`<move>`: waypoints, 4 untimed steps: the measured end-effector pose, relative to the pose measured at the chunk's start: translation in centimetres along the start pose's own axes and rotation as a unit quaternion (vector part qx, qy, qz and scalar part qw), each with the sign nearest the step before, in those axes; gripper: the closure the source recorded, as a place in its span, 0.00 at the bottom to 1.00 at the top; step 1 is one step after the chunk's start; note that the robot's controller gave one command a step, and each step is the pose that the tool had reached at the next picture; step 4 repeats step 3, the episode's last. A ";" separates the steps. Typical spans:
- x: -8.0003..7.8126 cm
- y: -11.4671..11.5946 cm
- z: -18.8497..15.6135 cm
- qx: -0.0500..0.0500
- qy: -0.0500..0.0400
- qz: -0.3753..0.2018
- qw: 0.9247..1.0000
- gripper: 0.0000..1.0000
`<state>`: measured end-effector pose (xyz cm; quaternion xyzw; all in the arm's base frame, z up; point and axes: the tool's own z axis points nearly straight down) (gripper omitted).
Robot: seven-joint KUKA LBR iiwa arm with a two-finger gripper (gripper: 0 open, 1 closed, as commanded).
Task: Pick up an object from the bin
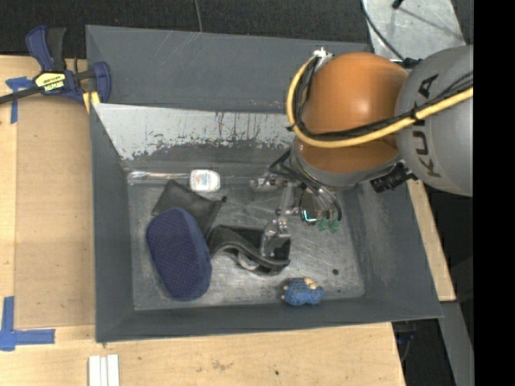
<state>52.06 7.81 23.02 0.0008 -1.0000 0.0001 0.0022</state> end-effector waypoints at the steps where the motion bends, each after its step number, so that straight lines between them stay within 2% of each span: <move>1: -3.9 -0.6 13.7 -0.004 0.008 -0.054 0.999 0.00; 2: -3.9 -0.7 13.3 -0.002 0.008 -0.054 0.999 1.00; 3: -4.1 -9.0 -2.2 0.002 -0.004 -0.143 0.990 1.00; 4: -4.1 -9.0 -2.2 0.002 -0.004 -0.143 0.990 1.00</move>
Offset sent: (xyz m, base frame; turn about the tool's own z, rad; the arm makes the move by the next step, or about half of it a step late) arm 0.0397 -0.0100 -0.1390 -0.1062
